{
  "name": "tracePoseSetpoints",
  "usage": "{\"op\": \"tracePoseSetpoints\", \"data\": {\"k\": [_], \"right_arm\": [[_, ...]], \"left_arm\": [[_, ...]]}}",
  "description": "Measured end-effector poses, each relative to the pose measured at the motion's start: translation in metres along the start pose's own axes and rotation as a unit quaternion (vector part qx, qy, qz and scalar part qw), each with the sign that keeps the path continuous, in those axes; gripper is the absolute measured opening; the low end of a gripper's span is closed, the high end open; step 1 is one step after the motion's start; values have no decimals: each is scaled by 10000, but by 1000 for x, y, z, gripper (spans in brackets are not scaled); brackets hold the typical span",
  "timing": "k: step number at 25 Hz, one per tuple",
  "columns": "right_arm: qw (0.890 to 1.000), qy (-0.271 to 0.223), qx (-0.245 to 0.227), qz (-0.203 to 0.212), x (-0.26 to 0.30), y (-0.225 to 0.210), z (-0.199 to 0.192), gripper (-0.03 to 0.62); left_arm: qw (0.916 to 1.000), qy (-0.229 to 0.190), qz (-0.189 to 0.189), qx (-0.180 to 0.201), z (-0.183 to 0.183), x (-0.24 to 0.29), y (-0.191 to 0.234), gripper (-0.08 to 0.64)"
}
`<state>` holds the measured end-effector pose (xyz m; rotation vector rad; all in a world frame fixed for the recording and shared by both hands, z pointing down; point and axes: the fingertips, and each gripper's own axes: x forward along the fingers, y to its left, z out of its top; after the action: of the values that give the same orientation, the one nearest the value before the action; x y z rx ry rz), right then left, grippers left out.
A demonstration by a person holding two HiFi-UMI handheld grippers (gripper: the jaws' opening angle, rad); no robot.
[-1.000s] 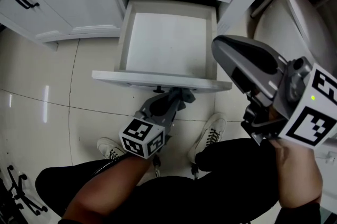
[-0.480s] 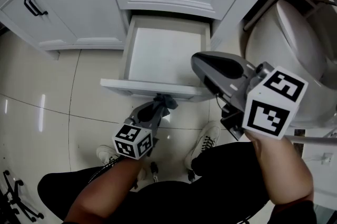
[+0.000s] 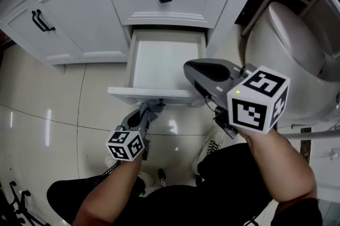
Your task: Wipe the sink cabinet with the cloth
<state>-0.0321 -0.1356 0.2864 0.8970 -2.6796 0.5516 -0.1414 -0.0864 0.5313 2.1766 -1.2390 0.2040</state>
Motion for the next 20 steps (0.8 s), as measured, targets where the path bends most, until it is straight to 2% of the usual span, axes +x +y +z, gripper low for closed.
{"op": "tracePoseSetpoints", "data": {"k": [8, 15, 20], "right_arm": [[9998, -133, -2, 115, -6, 13, 6, 6], [9997, -138, -47, 218, -14, 21, 3, 6], [9995, -264, 37, 153, -24, 14, 6, 6]], "left_arm": [[9986, -134, 481, -163, 7, -23, 27, 40], [9941, -339, 975, -346, 18, -41, 55, 40], [9922, -383, 1101, -437, 21, -46, 61, 40]]}}
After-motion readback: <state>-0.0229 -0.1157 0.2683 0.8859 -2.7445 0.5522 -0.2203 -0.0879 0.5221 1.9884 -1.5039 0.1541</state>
